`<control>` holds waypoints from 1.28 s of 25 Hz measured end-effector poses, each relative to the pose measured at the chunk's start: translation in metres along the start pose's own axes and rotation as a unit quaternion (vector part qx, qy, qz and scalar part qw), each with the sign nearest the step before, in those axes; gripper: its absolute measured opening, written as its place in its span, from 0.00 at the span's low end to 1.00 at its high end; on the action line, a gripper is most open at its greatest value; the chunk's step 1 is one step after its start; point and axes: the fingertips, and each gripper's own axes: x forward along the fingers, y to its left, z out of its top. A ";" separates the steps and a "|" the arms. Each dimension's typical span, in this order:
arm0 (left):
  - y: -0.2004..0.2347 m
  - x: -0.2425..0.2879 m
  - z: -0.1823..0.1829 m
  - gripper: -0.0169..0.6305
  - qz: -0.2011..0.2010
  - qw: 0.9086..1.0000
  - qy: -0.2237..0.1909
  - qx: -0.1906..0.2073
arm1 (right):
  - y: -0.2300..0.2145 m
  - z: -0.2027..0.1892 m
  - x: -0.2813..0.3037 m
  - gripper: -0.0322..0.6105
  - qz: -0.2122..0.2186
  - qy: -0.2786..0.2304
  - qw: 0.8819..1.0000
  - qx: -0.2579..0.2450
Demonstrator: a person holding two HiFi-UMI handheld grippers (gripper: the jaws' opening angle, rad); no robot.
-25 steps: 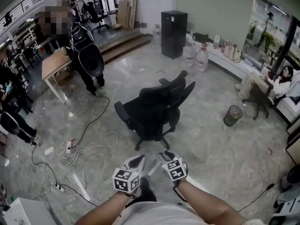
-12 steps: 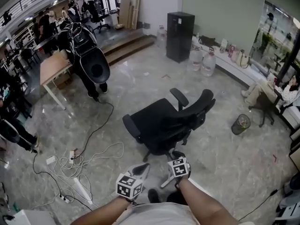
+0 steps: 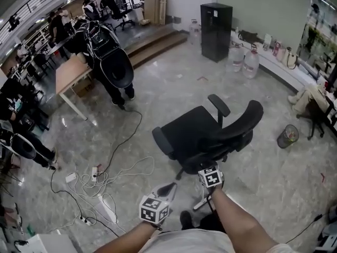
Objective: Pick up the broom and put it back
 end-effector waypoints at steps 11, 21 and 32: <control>0.005 0.001 0.012 0.04 -0.020 0.999 -0.019 -0.017 | 0.017 0.014 -0.045 0.24 -0.002 -0.045 0.999 0.002; -0.014 -0.033 0.100 0.04 -0.043 0.991 -0.125 -0.019 | 0.125 0.117 -0.193 0.10 0.095 -0.149 0.983 -0.047; -0.032 -0.037 0.128 0.04 -0.033 0.987 -0.150 0.036 | 0.166 0.166 -0.237 0.05 0.106 -0.215 0.969 -0.060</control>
